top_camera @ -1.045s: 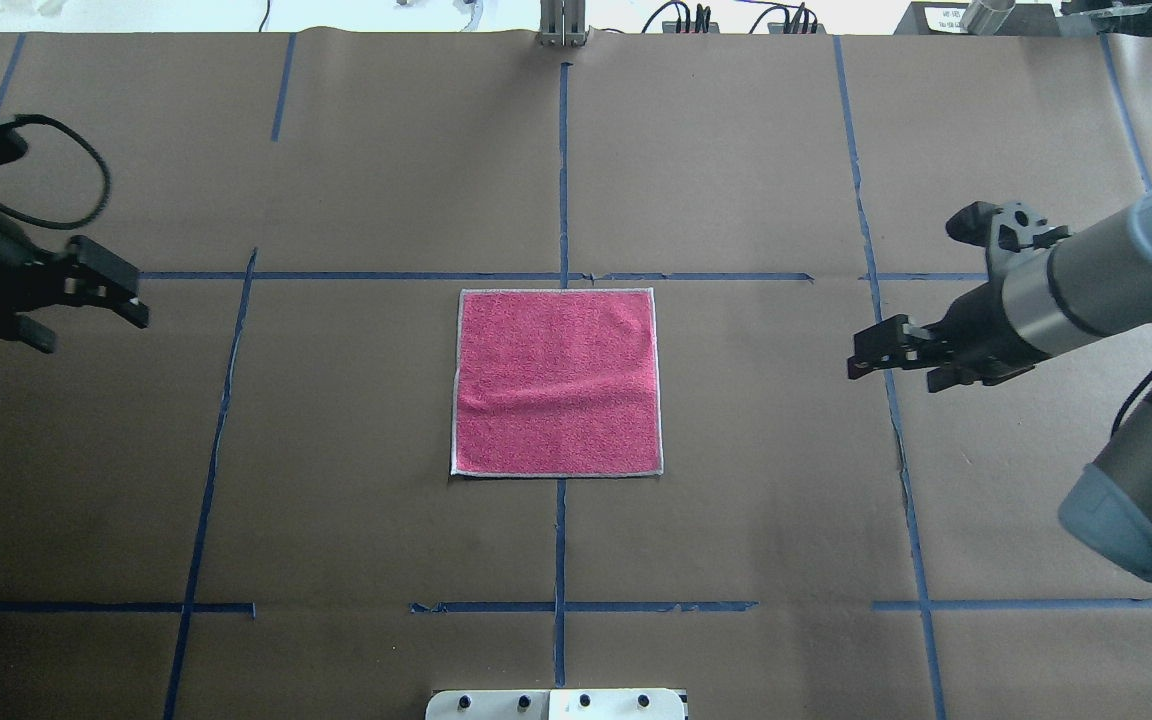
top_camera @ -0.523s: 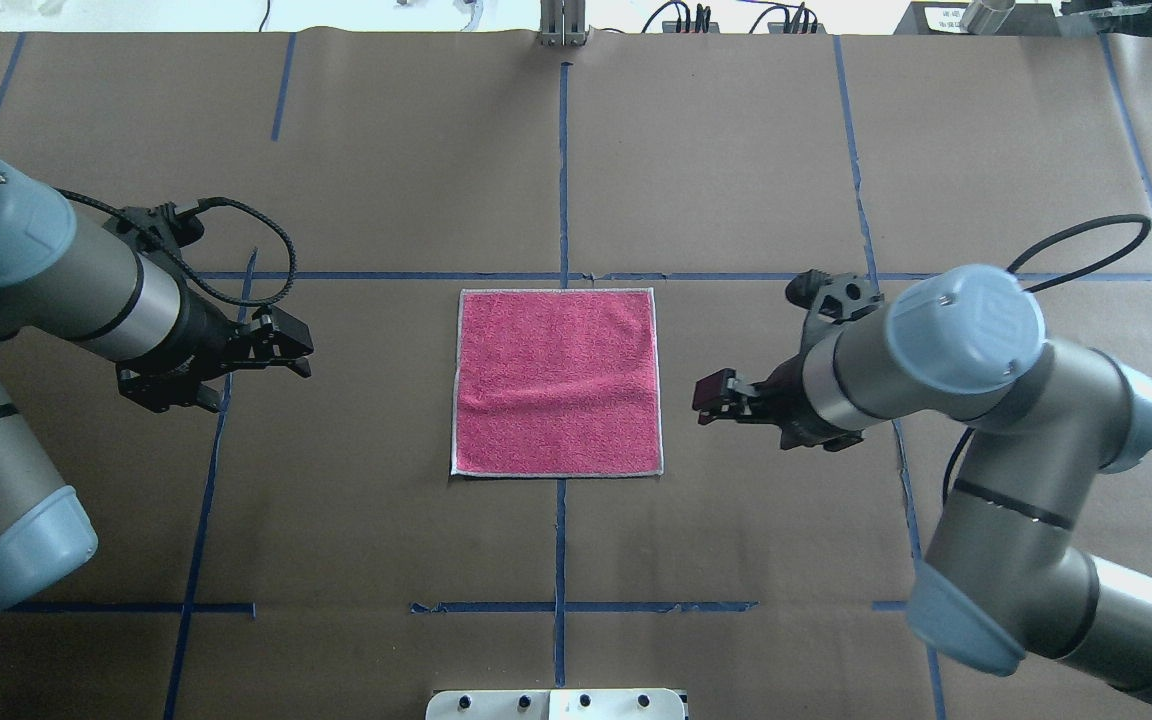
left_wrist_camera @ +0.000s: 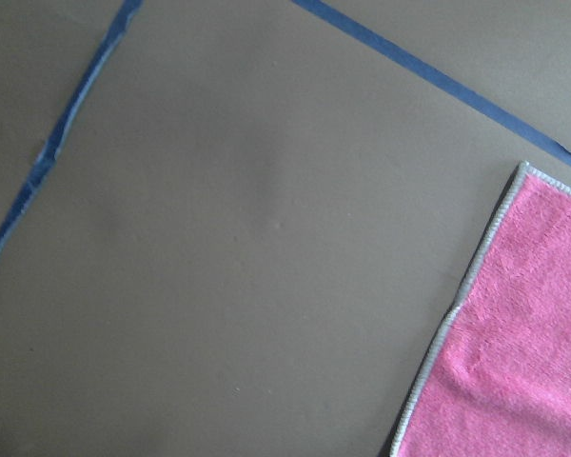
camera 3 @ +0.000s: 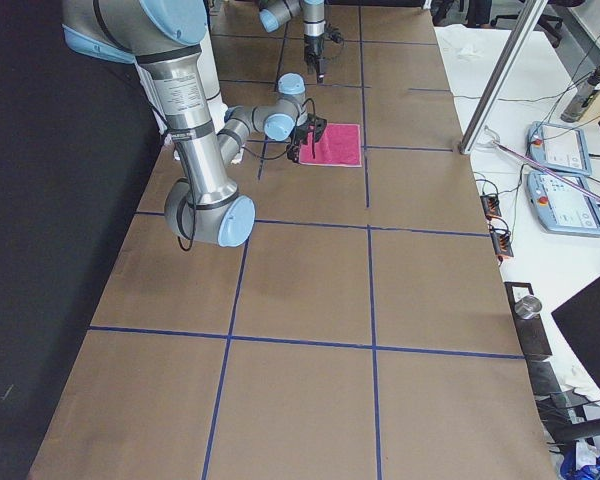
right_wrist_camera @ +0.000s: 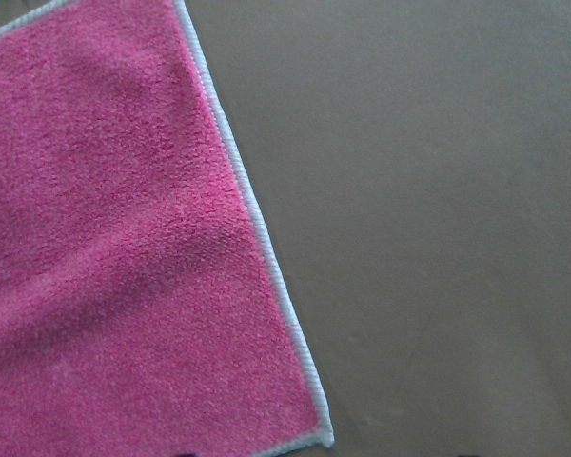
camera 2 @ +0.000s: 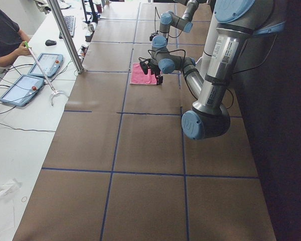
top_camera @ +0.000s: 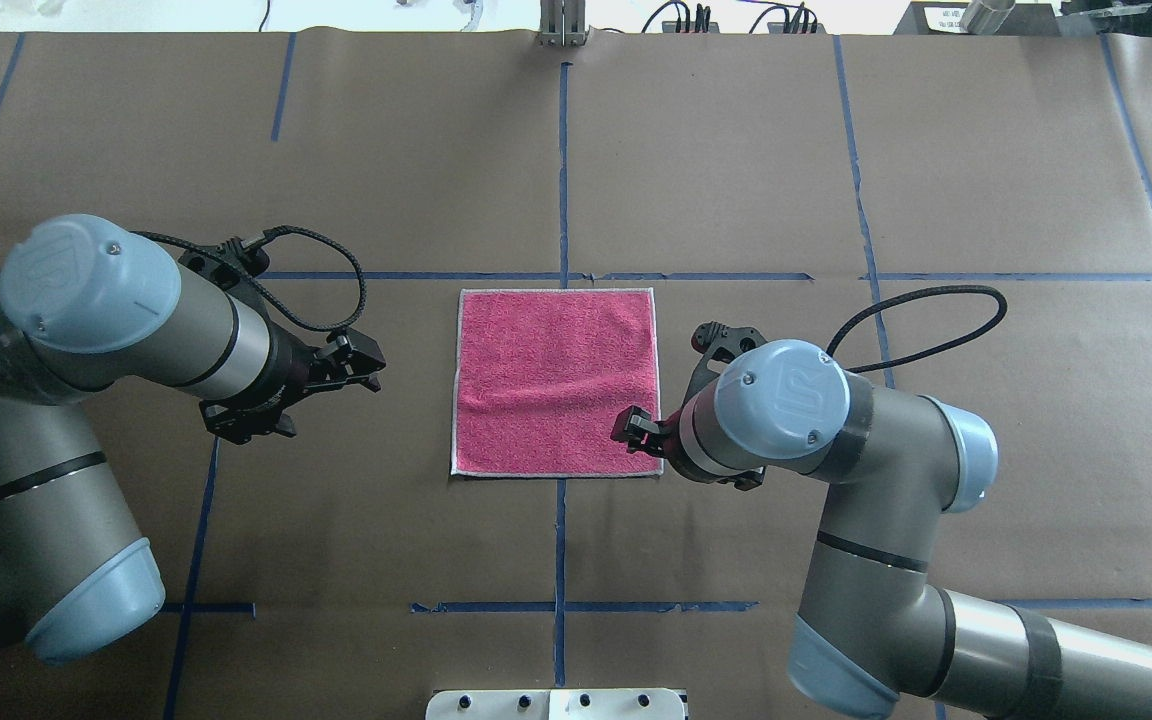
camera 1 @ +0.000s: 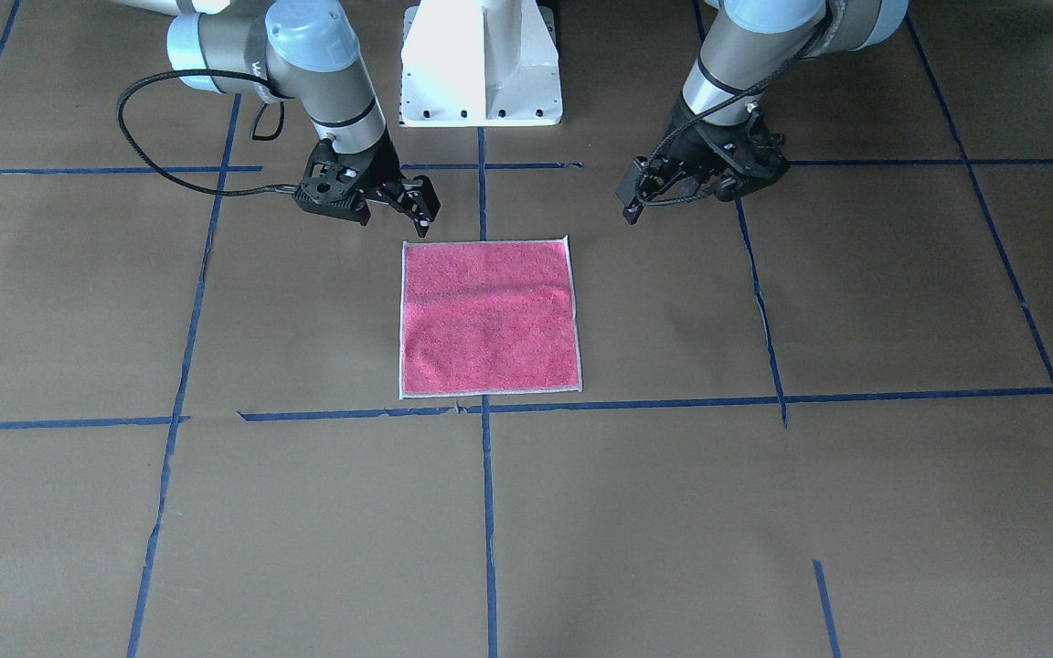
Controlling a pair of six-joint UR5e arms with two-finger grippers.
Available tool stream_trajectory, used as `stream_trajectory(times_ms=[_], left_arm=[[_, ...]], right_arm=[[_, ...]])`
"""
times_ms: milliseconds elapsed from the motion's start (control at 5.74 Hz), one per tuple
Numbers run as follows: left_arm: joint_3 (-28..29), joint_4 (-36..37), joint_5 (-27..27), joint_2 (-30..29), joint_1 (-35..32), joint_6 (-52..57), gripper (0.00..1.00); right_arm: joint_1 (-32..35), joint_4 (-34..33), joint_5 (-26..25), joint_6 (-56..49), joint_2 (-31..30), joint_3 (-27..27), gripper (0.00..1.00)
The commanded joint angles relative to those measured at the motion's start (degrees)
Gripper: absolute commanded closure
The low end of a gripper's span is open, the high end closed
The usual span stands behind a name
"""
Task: Fold towel twice with both arms
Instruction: 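Move both grippers in toward the towel's two nearer corners, then lower both grippers onto the towel's nearer corners and close them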
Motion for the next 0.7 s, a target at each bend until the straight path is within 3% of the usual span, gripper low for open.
stream_trajectory(times_ms=[0, 523], left_arm=[[0.0, 0.0, 0.4, -0.2, 0.8, -0.5, 0.0], [-0.2, 0.0, 0.4, -0.3, 0.8, -0.6, 0.0]], right_arm=[[-0.5, 0.0, -0.8, 1.7, 2.4, -3.6, 0.12], [-0.5, -0.7, -0.2, 2.2, 2.5, -5.1, 0.19]])
